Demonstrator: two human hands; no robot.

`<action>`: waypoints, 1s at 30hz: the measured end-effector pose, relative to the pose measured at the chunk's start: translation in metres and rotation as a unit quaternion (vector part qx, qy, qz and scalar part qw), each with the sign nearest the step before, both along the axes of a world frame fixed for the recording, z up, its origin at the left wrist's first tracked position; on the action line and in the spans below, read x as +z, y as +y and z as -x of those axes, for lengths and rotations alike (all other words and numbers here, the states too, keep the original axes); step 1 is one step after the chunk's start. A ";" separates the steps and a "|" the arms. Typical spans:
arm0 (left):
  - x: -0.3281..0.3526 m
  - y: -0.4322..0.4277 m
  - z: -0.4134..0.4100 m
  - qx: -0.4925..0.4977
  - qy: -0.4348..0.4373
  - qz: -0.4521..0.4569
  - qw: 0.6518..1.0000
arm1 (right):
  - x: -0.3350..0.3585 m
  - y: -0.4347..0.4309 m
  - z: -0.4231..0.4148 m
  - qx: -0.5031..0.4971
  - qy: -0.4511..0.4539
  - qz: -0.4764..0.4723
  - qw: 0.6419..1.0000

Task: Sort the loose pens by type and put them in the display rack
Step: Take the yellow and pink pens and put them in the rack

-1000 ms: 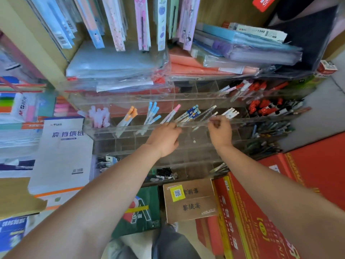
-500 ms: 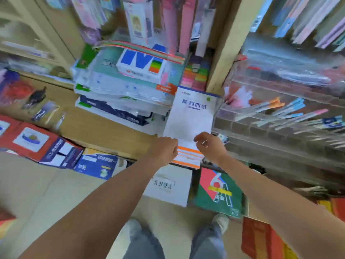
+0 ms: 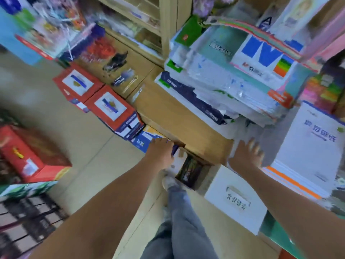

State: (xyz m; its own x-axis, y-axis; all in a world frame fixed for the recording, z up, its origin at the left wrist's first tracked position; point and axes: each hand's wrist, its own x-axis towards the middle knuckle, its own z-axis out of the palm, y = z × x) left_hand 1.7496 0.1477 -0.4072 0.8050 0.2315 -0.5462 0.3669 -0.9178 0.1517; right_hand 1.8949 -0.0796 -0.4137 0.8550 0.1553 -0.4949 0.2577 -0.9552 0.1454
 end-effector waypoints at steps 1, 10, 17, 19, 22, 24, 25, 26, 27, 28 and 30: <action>-0.005 0.017 0.000 0.009 -0.001 0.000 1.000 | -0.004 0.023 -0.003 0.014 0.020 -0.026 0.999; -0.053 0.178 -0.018 0.085 0.011 0.003 0.996 | -0.048 0.253 -0.031 0.137 0.211 -0.194 0.948; -0.116 0.275 -0.027 0.082 0.069 0.013 0.994 | -0.104 0.372 -0.040 0.131 0.273 -0.186 0.935; -0.137 0.300 -0.032 0.068 0.082 0.009 0.994 | -0.123 0.394 -0.042 0.117 0.285 -0.192 0.932; -0.160 0.334 -0.041 0.049 0.093 0.024 0.994 | -0.151 0.422 -0.045 0.098 0.287 -0.198 0.932; -0.175 0.360 -0.048 0.024 0.107 0.030 0.994 | -0.171 0.444 -0.047 0.078 0.279 -0.200 0.936; -0.181 0.372 -0.050 0.011 0.109 0.031 0.993 | -0.179 0.455 -0.048 0.068 0.276 -0.202 0.937; -0.188 0.385 -0.054 -0.001 0.110 0.034 0.993 | -0.188 0.467 -0.048 0.053 0.272 -0.203 0.939; -0.192 0.396 -0.059 -0.013 0.105 0.033 0.994 | -0.196 0.479 -0.048 0.041 0.268 -0.204 0.940; -0.196 0.405 -0.064 -0.027 0.098 0.029 0.994 | -0.202 0.490 -0.049 0.031 0.265 -0.207 0.941; -0.201 0.421 -0.077 -0.038 0.070 0.028 0.996 | -0.213 0.511 -0.049 0.008 0.244 -0.210 0.947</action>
